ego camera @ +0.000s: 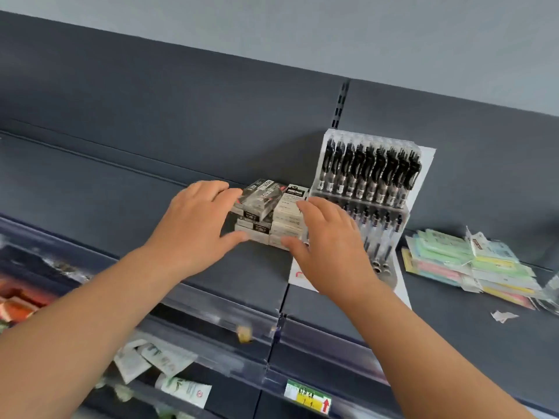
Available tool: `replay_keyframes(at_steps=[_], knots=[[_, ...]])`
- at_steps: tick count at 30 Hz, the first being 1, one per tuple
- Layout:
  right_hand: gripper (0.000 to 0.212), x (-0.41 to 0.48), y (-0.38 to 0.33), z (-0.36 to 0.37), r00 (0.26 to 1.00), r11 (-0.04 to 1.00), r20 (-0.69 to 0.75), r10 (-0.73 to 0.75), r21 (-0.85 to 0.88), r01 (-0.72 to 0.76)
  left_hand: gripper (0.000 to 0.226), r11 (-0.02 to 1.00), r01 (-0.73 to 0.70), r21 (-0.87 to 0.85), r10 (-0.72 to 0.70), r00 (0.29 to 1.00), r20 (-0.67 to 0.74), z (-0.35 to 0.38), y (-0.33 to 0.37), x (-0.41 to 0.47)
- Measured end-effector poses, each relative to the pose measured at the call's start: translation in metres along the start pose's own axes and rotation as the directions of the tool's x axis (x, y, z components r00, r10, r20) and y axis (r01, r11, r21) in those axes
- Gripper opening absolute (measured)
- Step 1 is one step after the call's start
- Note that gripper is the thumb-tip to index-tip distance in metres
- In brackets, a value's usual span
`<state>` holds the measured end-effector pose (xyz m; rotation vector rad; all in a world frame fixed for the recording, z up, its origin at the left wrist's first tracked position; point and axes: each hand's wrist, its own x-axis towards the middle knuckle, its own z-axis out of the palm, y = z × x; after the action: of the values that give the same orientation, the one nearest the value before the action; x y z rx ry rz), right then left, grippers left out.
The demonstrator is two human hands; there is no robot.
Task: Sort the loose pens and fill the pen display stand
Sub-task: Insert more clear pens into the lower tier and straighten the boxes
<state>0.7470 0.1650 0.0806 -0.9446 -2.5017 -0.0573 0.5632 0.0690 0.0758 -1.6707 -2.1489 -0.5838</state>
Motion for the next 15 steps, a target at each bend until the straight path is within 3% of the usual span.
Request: replay_keyframes(at_steps=[15], knots=[[0.07, 0.076, -0.261, 0.07, 0.978, 0.983, 0.108, -0.177, 0.055, 0.172, 0.082, 0.944, 0.238, 0.23, -0.248, 0.969, 0.015, -0.108, -0.255, -0.106]])
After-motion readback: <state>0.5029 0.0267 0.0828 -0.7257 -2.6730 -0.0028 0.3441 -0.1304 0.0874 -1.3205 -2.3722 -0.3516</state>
